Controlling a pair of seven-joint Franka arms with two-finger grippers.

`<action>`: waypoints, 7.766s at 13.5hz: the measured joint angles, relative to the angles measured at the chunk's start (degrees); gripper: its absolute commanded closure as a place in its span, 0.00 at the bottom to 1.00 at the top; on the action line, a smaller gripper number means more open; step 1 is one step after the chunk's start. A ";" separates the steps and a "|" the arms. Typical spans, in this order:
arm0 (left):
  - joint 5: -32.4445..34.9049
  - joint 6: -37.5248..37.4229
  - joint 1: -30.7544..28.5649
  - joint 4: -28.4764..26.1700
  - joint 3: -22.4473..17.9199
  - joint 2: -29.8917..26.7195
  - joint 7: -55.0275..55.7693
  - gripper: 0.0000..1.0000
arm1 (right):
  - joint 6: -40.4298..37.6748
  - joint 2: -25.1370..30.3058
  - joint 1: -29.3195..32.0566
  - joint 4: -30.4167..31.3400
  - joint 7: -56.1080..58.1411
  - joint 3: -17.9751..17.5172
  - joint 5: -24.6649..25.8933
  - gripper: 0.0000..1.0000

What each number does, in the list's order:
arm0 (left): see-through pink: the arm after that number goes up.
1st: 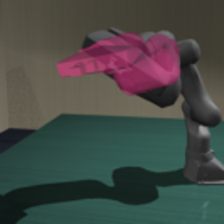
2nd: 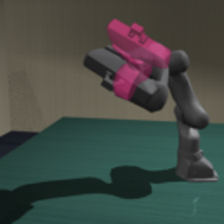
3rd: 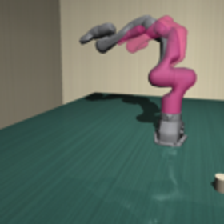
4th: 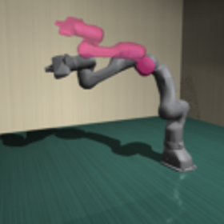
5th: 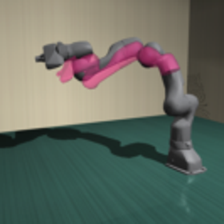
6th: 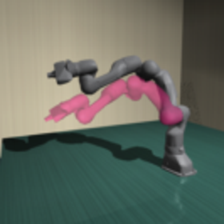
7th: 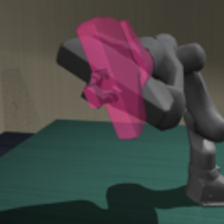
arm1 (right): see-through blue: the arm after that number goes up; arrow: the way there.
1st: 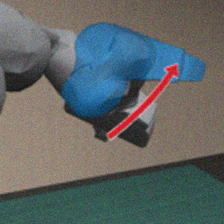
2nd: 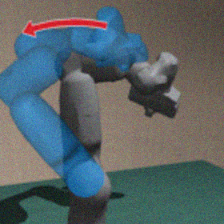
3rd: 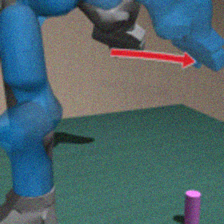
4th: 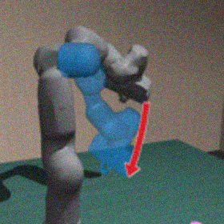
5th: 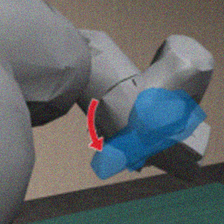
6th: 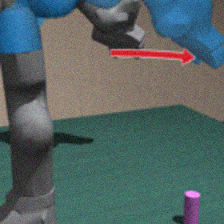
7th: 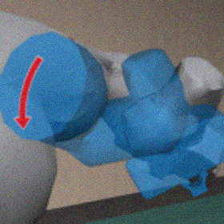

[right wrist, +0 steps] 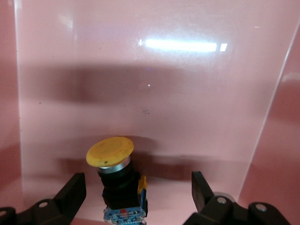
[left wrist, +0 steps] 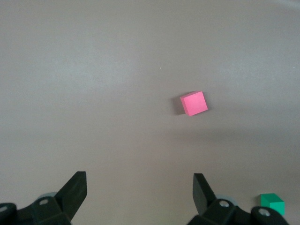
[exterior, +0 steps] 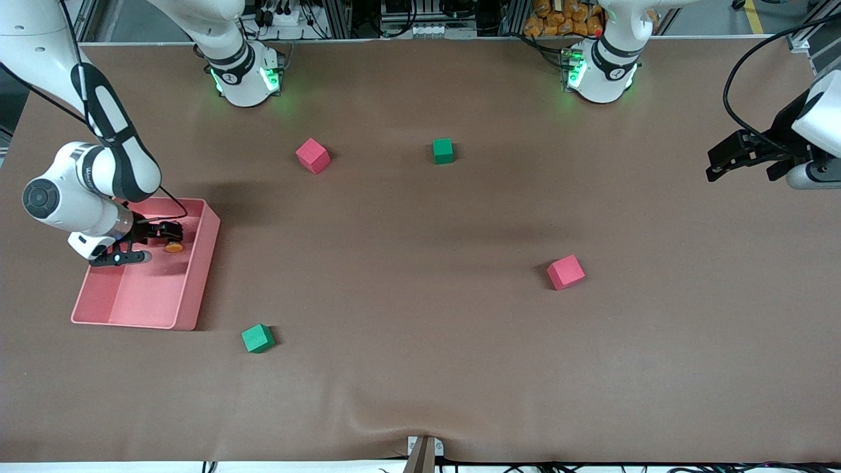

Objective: Place and upright button with both arms
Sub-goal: 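Close the right gripper on the button's black base, then lift the button out of the tray with the right gripper, then set the button upright on the table and open the right gripper, then retract the right gripper while the left gripper reaches over the button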

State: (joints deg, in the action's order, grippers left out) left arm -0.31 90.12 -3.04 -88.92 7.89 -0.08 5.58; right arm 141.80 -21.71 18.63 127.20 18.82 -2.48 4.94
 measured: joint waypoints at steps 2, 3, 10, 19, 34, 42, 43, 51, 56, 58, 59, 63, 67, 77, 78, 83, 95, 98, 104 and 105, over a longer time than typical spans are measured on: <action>0.00 0.00 0.00 0.00 0.00 0.02 0.00 0.00 | 0.00 -0.01 0.00 0.01 1.32 -0.01 0.00 0.00; 0.00 0.00 0.00 0.00 0.00 0.02 0.00 0.00 | 0.00 -0.02 0.00 0.02 1.76 -0.01 0.00 0.00; 0.00 0.00 0.04 0.00 0.08 0.28 0.00 0.00 | 0.30 -0.69 0.00 0.05 3.25 -0.01 0.01 0.93; 0.00 0.00 0.12 0.00 0.13 0.33 0.00 0.00 | 0.73 -0.77 0.00 -0.44 6.48 -0.09 0.40 1.00; 0.00 0.00 0.02 0.00 0.10 0.36 0.00 0.00 | -27.93 0.34 -15.42 -20.45 12.50 -2.31 0.69 1.00; 0.00 0.00 0.16 -0.02 0.19 0.57 0.00 0.00 | -30.55 0.48 -42.49 -27.97 -10.23 -2.62 -3.75 1.00; 0.00 0.00 0.17 -0.02 0.19 0.61 0.00 0.00 | -30.24 -0.09 -44.34 -28.69 -14.80 -2.59 -5.15 1.00; 0.00 0.00 0.21 -0.03 0.23 0.83 0.00 0.00 | -15.68 -13.10 -54.46 -34.99 -42.33 -2.42 -9.43 1.00; 0.00 0.00 0.26 -0.04 0.26 0.88 0.00 0.00 | -11.44 -21.16 -56.74 -41.07 -51.69 -2.58 -10.41 1.00; 0.00 0.00 0.28 -0.05 0.29 0.91 0.00 0.00 | -6.32 -24.28 -59.87 -42.23 -55.83 -2.67 -10.86 1.00; 0.00 0.00 0.29 -0.06 0.30 0.91 0.00 0.00 | -4.23 -26.04 -61.38 -43.18 -57.51 -2.67 -10.86 0.95; 0.00 -0.02 0.36 -0.10 0.34 0.98 -0.19 0.00 | -3.39 -28.20 -62.56 -45.92 -58.60 -2.20 -10.86 0.00; 0.00 -0.03 0.49 -0.15 0.36 1.08 -0.40 0.00 | -3.40 -28.21 -62.16 -46.95 -58.71 -1.77 -10.86 0.00; 0.00 -0.03 3.73 -0.26 0.82 3.59 -1.01 0.00 | -4.01 -27.73 -44.23 -53.67 -57.84 -0.60 -10.37 0.00; 0.00 -0.02 4.01 -0.26 0.98 4.43 -1.01 0.00 | -3.99 -27.70 -42.14 -54.66 -57.21 -0.49 -10.03 0.00; -2.10 0.65 7.96 1.56 1.73 10.96 3.99 0.00 | -6.61 -25.89 -33.47 -59.43 -51.07 0.64 -2.40 0.00; 1.11 -0.93 23.37 13.40 1.56 27.20 20.39 0.00 | -13.87 -5.56 -19.53 -43.26 -32.51 0.91 -1.14 0.00; 0.34 2.22 25.39 14.52 1.64 31.14 22.91 0.00 | -18.03 5.09 -19.57 -32.10 -32.51 0.73 -1.14 0.00; -0.53 11.04 30.28 15.04 1.82 36.29 29.54 0.00 | -41.27 20.60 -20.05 -29.09 -29.92 -0.05 -1.14 0.00; -0.53 11.58 30.85 15.06 1.82 36.90 30.26 0.00 | -44.62 21.91 -20.35 -29.57 -28.70 -0.37 -1.13 0.00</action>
State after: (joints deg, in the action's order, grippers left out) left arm -0.84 101.70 27.82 -73.86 9.71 36.82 35.84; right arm 97.17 0.20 -1.73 97.62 -9.88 -2.85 3.80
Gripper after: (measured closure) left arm 0.000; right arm 0.000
